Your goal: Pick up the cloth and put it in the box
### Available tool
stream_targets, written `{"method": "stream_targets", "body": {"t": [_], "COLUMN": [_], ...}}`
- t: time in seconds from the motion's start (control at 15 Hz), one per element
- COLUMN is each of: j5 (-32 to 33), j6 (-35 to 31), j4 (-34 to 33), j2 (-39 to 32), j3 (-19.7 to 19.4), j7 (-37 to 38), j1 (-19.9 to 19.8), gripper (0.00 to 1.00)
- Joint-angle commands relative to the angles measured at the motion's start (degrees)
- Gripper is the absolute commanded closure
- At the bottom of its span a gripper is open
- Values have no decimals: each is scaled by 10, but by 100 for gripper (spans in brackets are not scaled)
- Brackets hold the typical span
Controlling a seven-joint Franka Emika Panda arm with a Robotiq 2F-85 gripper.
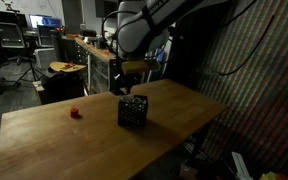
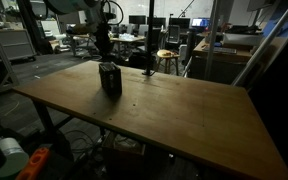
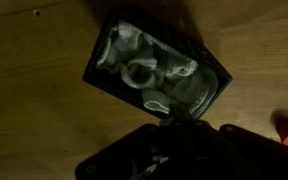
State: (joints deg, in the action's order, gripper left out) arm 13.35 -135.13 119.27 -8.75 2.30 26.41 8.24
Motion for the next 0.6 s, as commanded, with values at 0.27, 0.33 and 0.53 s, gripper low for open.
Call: {"method": "stream_targets", "body": {"t": [0.27,0.33,0.53], "j5": [-2,-3,-4], "j6": [-33,-34,-37], "j4": [20,21,22], "j2": [6,5,2], "j3": [-8,-9,-12], "j7": [-1,-1,-2], "j1": [-12,-13,-17], "gripper": [99,99,99]}}
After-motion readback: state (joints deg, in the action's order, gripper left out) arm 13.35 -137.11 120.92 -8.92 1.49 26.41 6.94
